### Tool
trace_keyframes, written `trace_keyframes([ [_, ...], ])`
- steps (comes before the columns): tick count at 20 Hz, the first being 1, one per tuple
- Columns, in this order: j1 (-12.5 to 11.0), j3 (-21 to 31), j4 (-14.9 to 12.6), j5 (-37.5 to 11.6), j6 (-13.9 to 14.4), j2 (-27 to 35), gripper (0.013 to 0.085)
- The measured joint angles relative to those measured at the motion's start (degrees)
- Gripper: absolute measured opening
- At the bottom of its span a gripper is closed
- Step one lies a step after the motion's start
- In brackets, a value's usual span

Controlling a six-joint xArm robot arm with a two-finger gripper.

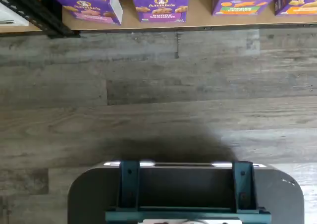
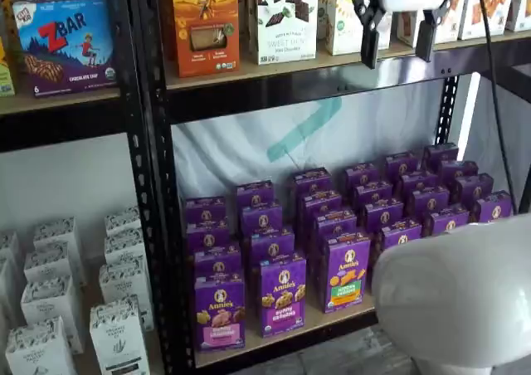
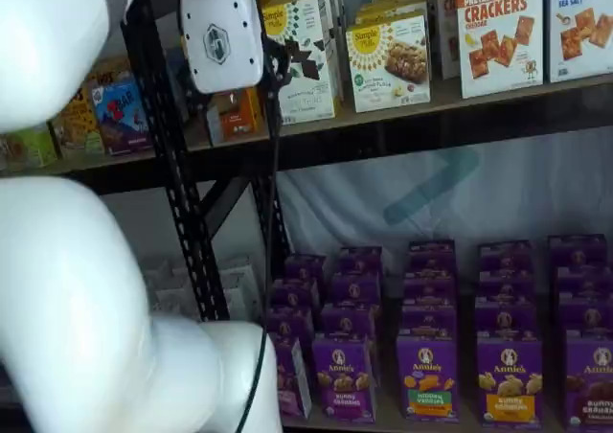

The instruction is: Pick up the purple box with a pink patch in the middle, on the bottom shelf, the first box from the left

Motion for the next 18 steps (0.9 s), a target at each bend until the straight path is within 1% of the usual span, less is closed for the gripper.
trace_keyframes([
  [10,1.33,7.81,-0.56,-5.79,1.08,0.17,0.085],
  [15,2.63,11.78,-1.28,-9.07,2.18,0.14,0.085],
  [18,2.72,14.81,-0.85,-12.02,2.34,-0.1,0.085],
])
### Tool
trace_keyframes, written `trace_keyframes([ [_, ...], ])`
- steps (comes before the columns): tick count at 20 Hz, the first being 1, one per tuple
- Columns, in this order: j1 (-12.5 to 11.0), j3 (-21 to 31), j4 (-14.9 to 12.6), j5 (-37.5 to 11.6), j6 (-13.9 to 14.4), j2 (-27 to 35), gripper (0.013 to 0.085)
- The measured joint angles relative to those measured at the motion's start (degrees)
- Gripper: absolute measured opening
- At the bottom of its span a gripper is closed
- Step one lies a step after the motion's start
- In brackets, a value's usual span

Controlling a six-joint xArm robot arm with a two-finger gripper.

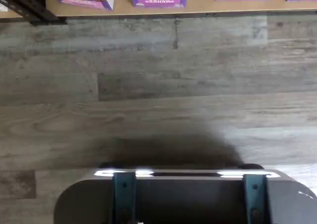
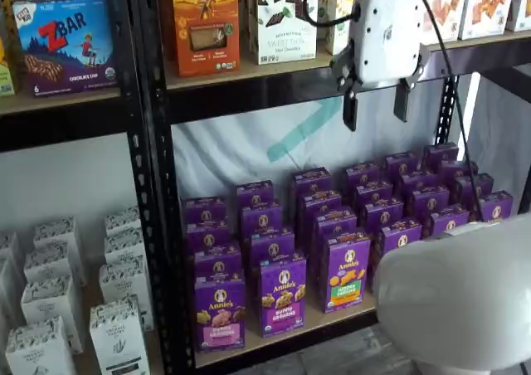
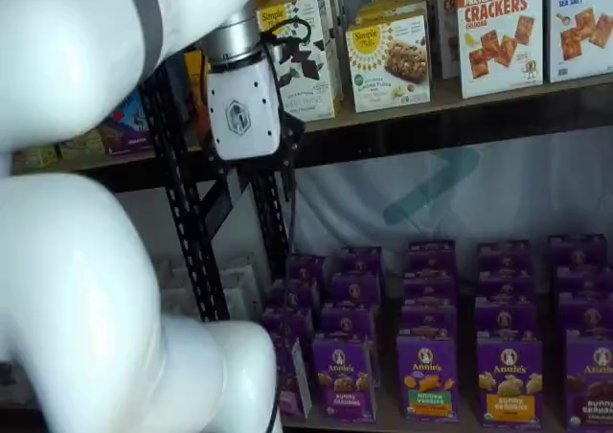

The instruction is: Pick up the purple box with a pink patch in the middle, on the bottom shelf, the first box from the left

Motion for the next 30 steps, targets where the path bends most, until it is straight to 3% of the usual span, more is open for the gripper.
trace_keyframes([
  [3,0.5,2.67,0.07,-2.39,0.48,0.31,0.085],
  [14,1.41,14.94,0.83,-19.23,1.01,2.68,0.085],
  [23,2.05,22.2,-0.36,-34.93,1.73,8.93,0.085],
  [30,2.12,25.16,0.12,-46.99,1.25,17.62,0.085],
])
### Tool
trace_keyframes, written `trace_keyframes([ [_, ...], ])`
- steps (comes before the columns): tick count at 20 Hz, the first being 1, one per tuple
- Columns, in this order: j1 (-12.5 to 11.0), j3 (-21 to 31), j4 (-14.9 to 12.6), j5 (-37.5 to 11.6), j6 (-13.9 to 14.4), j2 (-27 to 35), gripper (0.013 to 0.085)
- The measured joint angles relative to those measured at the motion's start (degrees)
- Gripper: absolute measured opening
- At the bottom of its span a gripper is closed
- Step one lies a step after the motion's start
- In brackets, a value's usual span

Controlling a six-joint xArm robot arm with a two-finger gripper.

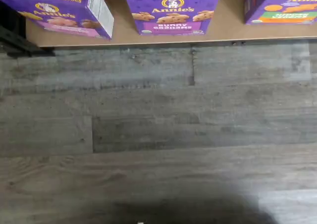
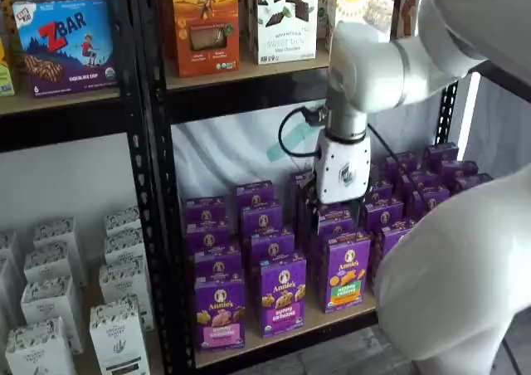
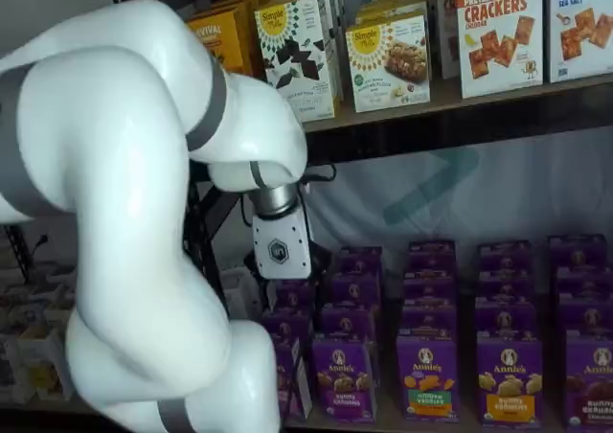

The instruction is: Pick up the purple box with a pink patch in the middle, on the bottom shelf, the first box from the left

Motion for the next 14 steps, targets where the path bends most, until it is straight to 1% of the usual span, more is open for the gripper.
trace_keyframes([
  [2,0.09,0.23,0.29,-3.36,-0.17,3.46,0.085],
  [3,0.23,-0.02,-0.1,-4.53,0.2,5.63,0.085],
  [5,0.54,-0.67,-1.35,-6.94,1.34,10.06,0.085],
  [6,0.73,-0.78,-2.27,-9.43,2.2,12.83,0.085],
  [8,0.95,-0.9,-3.57,-13.05,3.45,16.29,0.085],
  [14,1.57,-2.24,-4.09,-19.34,4.53,24.52,0.085],
])
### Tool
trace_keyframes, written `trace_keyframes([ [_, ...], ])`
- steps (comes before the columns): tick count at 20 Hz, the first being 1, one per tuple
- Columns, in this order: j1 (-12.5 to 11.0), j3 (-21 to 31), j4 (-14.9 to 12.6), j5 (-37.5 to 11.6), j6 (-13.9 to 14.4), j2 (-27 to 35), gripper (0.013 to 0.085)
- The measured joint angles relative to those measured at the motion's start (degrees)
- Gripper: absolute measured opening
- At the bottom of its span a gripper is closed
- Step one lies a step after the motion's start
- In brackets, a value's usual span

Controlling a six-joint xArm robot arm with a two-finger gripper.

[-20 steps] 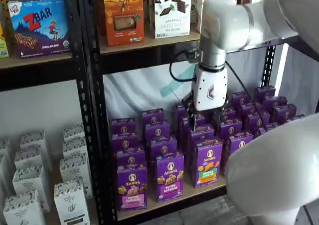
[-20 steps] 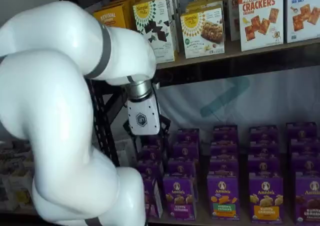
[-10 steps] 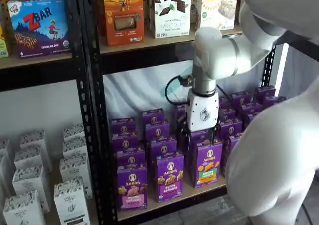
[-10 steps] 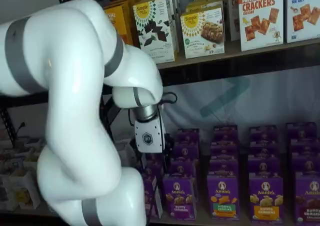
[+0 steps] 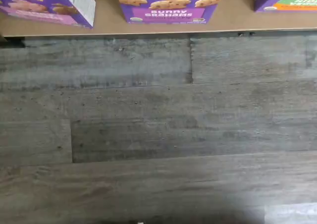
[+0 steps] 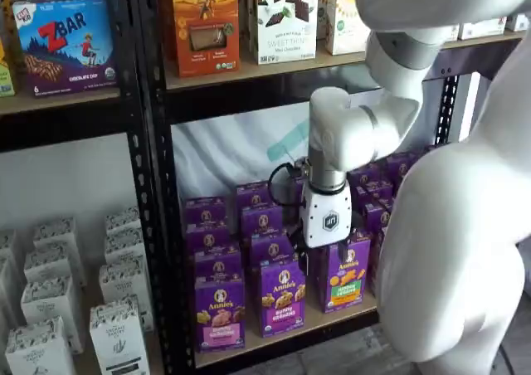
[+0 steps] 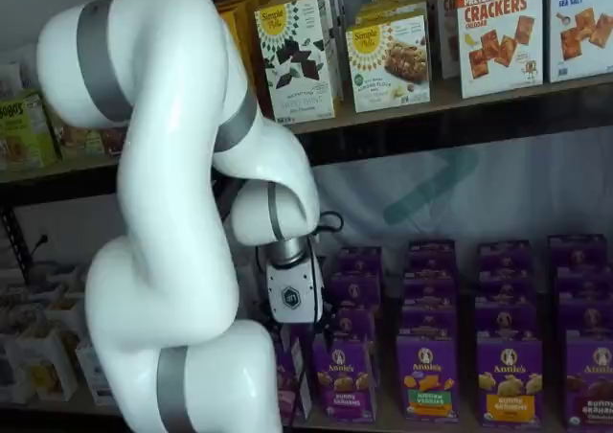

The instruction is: Pick up the purple box with a pink patch in the middle, on the bottom shelf, the first box from the left

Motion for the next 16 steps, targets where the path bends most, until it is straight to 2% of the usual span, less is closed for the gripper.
trace_keyframes([
  [5,1.08,-0.88,-0.29,-5.08,1.37,5.52,0.085],
  [9,2.39,-2.9,-0.89,-7.35,3.23,10.49,0.085],
  [13,3.66,-5.33,1.64,-9.86,2.15,15.07,0.085],
  [16,4.41,-7.96,0.62,-10.08,3.87,18.34,0.085],
])
